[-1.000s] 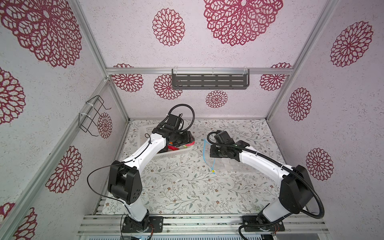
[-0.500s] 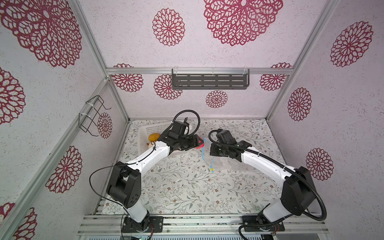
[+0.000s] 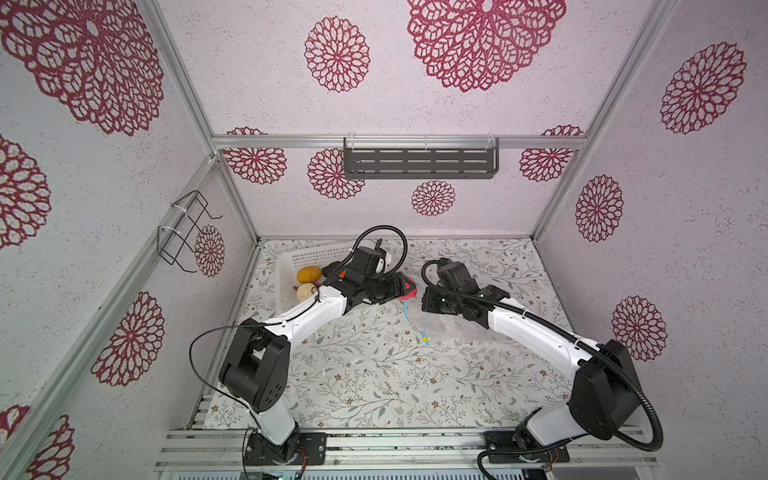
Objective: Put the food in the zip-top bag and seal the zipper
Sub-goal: 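Lower the pink apple into the bag and open the left gripper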
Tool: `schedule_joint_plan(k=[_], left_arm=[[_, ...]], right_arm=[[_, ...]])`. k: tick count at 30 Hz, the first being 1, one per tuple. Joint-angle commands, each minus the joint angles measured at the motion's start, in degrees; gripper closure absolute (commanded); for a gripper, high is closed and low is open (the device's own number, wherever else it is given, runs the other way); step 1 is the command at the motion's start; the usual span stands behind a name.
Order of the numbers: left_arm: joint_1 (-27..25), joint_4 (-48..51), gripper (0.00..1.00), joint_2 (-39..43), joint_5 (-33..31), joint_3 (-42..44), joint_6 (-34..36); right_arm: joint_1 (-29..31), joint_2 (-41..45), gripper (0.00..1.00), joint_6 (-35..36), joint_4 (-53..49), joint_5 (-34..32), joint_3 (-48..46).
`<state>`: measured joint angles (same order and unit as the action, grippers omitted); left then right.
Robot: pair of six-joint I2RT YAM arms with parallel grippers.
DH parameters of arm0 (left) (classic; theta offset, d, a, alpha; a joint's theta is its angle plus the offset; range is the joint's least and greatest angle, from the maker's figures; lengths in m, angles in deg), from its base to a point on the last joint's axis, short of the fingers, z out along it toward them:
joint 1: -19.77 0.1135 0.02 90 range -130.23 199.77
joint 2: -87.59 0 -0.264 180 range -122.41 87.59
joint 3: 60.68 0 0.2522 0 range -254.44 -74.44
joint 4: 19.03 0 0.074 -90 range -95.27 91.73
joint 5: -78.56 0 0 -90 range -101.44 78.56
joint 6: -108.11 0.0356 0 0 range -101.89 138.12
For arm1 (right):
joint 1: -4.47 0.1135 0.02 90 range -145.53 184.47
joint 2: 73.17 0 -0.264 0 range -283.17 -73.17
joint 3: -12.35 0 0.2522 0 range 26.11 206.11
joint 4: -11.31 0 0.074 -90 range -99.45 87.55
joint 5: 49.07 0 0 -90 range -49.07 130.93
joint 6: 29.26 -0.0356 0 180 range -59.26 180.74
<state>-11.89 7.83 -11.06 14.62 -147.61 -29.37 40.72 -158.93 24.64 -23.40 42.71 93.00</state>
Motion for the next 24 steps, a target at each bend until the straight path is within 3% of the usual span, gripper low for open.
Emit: schedule_joint_plan(k=[1, 24], left_arm=[[-0.56, -1.63, 0.52, -1.32, 0.21, -0.21, -0.06], [-0.68, 0.08, 0.48, -4.77, 0.21, -1.54, 0.81]], right_arm=[[-0.55, 3.30, 1.00, -0.93, 1.33, 0.11, -0.24], [-1.16, 3.05, 1.00, -0.73, 1.97, 1.03, -0.28]])
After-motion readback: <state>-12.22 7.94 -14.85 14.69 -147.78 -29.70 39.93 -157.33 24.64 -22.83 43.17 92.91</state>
